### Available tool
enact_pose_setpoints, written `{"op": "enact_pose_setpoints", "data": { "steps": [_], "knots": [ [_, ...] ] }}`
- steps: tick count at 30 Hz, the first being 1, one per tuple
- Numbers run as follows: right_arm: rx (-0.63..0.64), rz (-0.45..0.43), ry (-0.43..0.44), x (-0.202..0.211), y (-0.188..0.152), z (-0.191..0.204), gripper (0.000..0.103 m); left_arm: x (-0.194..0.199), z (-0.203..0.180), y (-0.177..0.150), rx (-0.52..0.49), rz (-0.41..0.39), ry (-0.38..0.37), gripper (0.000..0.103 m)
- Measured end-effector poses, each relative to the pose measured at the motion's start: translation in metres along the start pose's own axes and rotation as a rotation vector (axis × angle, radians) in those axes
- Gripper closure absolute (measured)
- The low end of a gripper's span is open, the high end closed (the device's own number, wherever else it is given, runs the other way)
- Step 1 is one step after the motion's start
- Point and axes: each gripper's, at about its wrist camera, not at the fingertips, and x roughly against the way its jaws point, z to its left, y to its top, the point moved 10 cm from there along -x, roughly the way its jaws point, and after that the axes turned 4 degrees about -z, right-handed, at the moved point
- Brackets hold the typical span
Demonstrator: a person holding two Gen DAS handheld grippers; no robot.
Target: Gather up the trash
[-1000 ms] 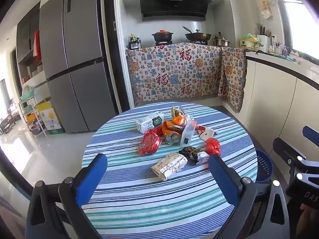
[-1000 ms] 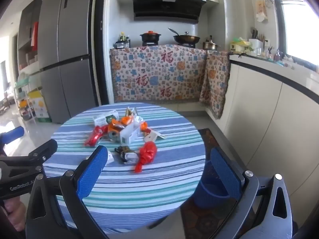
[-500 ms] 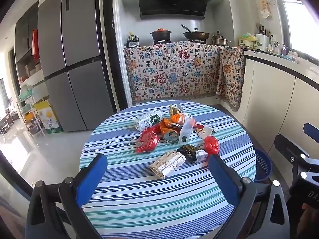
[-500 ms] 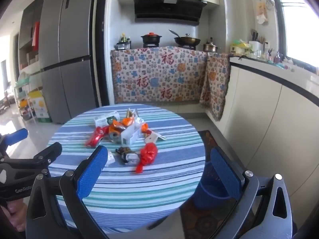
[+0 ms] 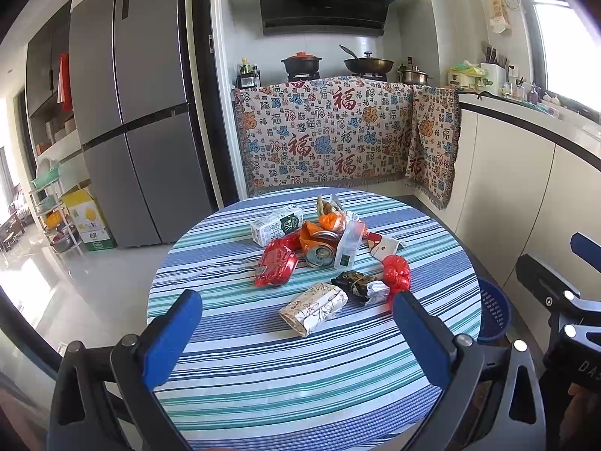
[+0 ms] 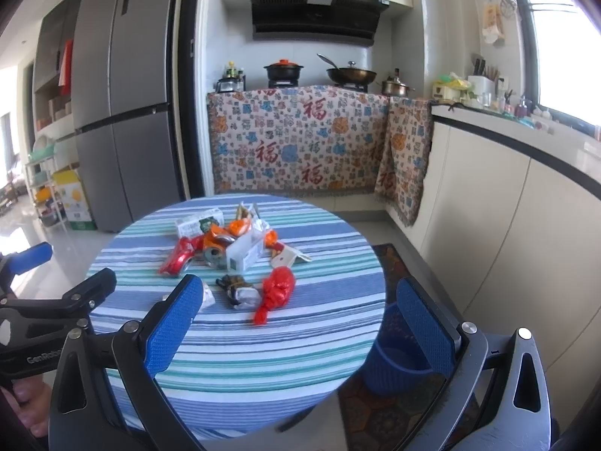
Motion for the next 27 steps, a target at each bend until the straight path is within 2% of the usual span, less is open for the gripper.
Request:
{"op": "enact_pose_setpoints", "data": {
  "steps": [27],
  "knots": [
    [0.001, -0.002, -0.007, -0.0021, -0.0024, -0.0042, 0.0, -0.0011, -0.0037, -0.0013, -0.001, 0.001, -0.007, 0.0]
  ]
}}
